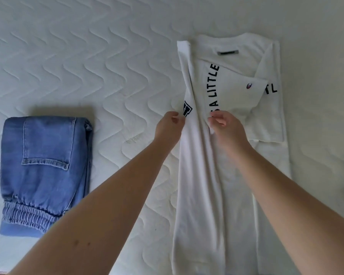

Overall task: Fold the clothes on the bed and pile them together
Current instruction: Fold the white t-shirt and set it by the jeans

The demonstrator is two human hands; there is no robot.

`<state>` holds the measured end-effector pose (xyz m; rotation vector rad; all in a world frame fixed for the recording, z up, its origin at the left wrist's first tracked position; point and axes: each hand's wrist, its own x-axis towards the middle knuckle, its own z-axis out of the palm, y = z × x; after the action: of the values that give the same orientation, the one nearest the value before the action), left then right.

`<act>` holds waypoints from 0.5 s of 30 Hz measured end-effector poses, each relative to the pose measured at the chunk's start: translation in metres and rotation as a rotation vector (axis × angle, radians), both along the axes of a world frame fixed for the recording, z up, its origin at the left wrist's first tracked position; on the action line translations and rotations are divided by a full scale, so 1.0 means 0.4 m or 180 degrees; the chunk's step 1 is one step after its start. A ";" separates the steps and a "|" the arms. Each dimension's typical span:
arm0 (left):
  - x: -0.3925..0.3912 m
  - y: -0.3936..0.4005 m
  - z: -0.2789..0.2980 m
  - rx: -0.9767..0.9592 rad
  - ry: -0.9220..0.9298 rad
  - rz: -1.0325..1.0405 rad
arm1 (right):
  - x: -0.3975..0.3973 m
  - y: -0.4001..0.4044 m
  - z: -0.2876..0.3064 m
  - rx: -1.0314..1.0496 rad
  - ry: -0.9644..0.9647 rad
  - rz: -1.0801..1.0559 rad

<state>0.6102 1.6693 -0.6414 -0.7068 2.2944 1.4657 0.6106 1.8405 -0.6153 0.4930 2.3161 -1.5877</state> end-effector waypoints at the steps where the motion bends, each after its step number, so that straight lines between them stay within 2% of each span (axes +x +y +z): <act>1: -0.031 0.015 0.002 -0.0039 0.0017 0.0001 | -0.030 0.000 0.004 -0.0009 0.0027 0.0053; 10: -0.253 0.029 0.014 -0.0380 -0.0160 -0.0221 | -0.342 -0.048 0.015 0.0308 0.0292 0.0710; 15: -0.271 -0.010 0.017 -0.0196 -0.0237 -0.0188 | -0.507 -0.139 0.008 0.0800 0.0476 0.1189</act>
<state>0.5019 1.6653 -0.6346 -0.6927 2.2923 1.3253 0.4078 1.7849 -0.6119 -0.0147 2.5467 -1.2028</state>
